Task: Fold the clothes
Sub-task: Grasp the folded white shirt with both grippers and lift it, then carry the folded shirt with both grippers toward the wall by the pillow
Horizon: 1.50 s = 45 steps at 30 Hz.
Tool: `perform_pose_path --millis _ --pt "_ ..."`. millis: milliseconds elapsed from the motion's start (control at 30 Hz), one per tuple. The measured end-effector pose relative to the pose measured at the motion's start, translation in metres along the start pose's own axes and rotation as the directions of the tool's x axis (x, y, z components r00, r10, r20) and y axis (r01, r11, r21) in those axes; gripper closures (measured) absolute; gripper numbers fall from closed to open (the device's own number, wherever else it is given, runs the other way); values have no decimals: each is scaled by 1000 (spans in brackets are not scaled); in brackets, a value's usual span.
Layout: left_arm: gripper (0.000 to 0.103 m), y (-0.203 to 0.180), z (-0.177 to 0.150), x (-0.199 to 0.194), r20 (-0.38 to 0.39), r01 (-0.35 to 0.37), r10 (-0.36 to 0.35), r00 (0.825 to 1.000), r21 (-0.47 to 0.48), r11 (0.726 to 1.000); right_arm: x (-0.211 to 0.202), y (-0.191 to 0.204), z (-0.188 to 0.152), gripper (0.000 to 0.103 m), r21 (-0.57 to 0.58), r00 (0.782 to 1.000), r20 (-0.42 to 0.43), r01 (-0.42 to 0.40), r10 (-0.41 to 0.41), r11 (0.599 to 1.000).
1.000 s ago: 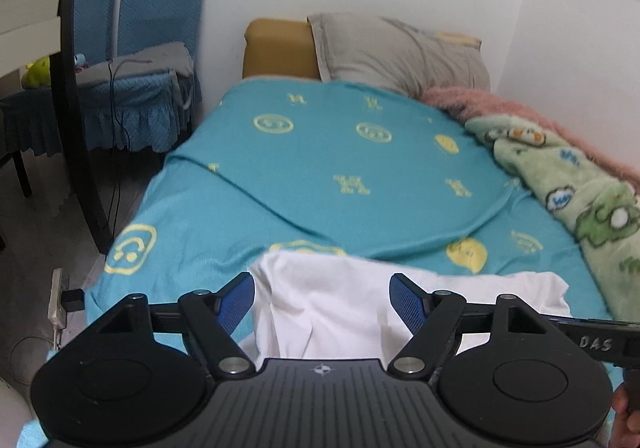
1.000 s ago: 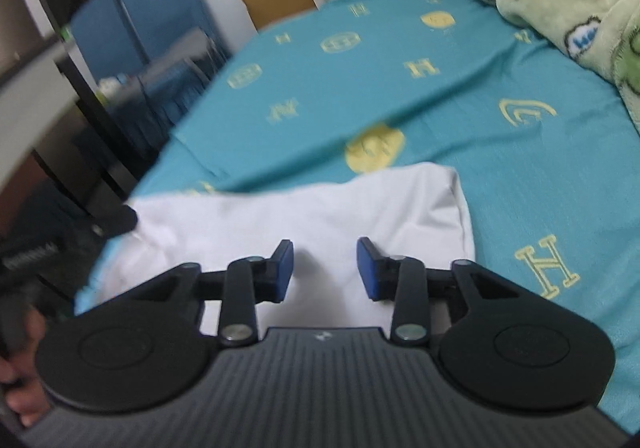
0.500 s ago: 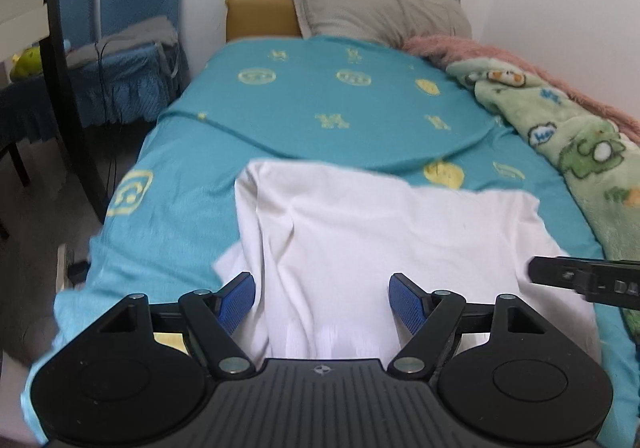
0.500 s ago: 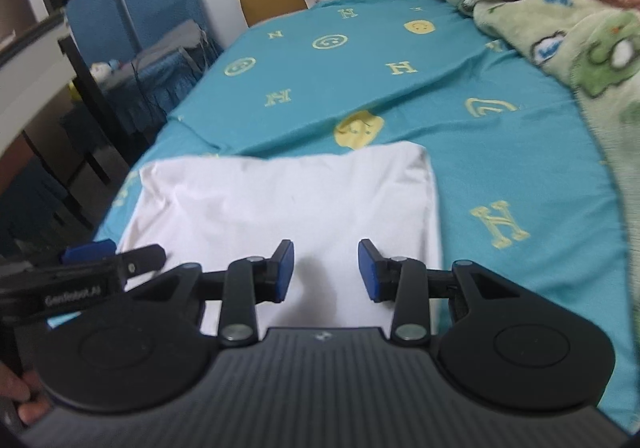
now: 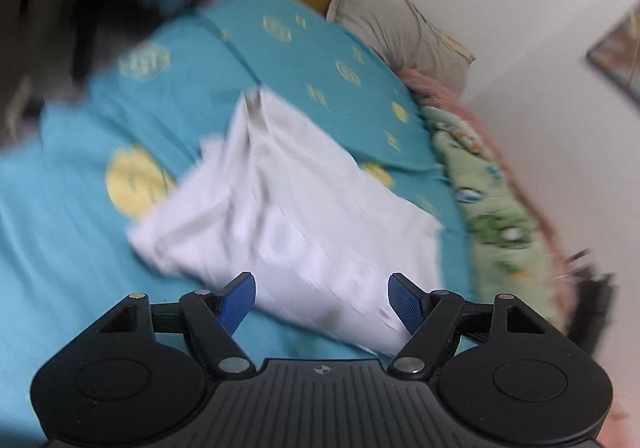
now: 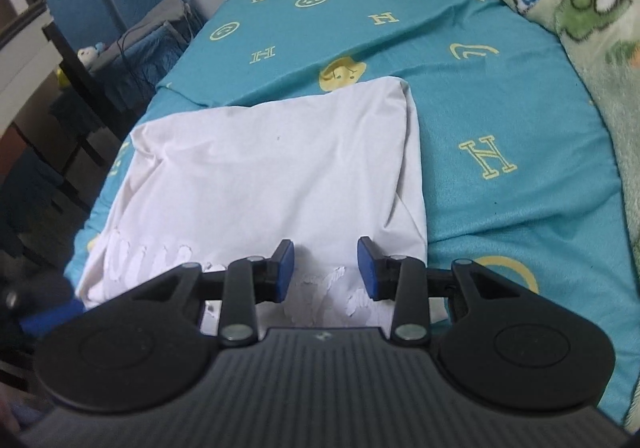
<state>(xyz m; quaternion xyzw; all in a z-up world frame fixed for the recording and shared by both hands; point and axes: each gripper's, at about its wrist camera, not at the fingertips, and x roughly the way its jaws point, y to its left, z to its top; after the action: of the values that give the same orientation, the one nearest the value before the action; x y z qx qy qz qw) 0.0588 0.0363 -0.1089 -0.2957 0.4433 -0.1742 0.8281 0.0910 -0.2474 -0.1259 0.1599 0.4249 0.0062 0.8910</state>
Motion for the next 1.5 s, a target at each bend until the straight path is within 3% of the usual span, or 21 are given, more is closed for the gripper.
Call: perform_pose_path --millis 133,333,367,433,500,567,633,733,833,900,1000,1100,1167,1267,1367,1433,1500 --pt "28 21 3 34 -96 -9 -3 995 -127 992 0 -3 -1 66 26 1000 -3 -14 14 1000" --pt "33 45 14 69 -71 30 -54 996 -296 955 0 -8 -1 66 55 1000 -3 -28 28 998" --pt "38 46 14 69 -57 41 -62 996 -305 951 0 -9 -1 66 65 1000 -2 -31 31 997" --pt "65 47 14 66 -28 63 -75 997 -305 950 -3 -13 1 66 106 999 6 -35 35 994" --pt "77 48 13 62 4 100 -103 995 -307 947 -12 -18 4 64 165 999 21 -49 46 985" --pt "82 45 13 57 36 135 -130 991 -294 946 -24 -20 7 63 224 995 44 -98 90 970" --pt "84 39 13 53 63 162 -151 987 -265 951 -35 -21 6 58 306 979 68 -205 194 930" --pt "85 35 12 52 78 184 -170 982 -250 950 -43 -20 -5 18 454 915 104 -393 391 799" --pt "85 36 12 54 81 194 -178 981 -275 942 -34 -17 -24 17 589 837 117 -492 535 641" --pt "85 39 13 55 84 205 -188 979 -295 933 -23 -15 -35 18 651 817 102 -486 567 583" --pt "85 42 13 57 90 218 -200 976 -307 926 -7 -18 -46 17 698 866 72 -398 495 596" --pt "85 53 13 57 96 235 -215 972 -353 905 3 -34 -53 32 735 924 85 -311 374 603" --pt "85 61 12 60 88 248 -232 969 -395 884 6 -43 -55 40 748 951 102 -267 292 608" --pt "84 65 11 66 77 238 -227 971 -410 881 7 -41 -52 64 735 963 115 -246 242 632" --pt "74 68 12 71 62 233 -229 972 -421 877 1 -33 -49 78 709 964 140 -258 227 657" --pt "52 69 13 75 49 233 -236 971 -430 872 -3 -35 -46 81 694 959 160 -277 232 664" --pt "36 68 13 83 15 227 -245 969 -431 873 -8 -33 -41 82 672 956 178 -292 235 680"
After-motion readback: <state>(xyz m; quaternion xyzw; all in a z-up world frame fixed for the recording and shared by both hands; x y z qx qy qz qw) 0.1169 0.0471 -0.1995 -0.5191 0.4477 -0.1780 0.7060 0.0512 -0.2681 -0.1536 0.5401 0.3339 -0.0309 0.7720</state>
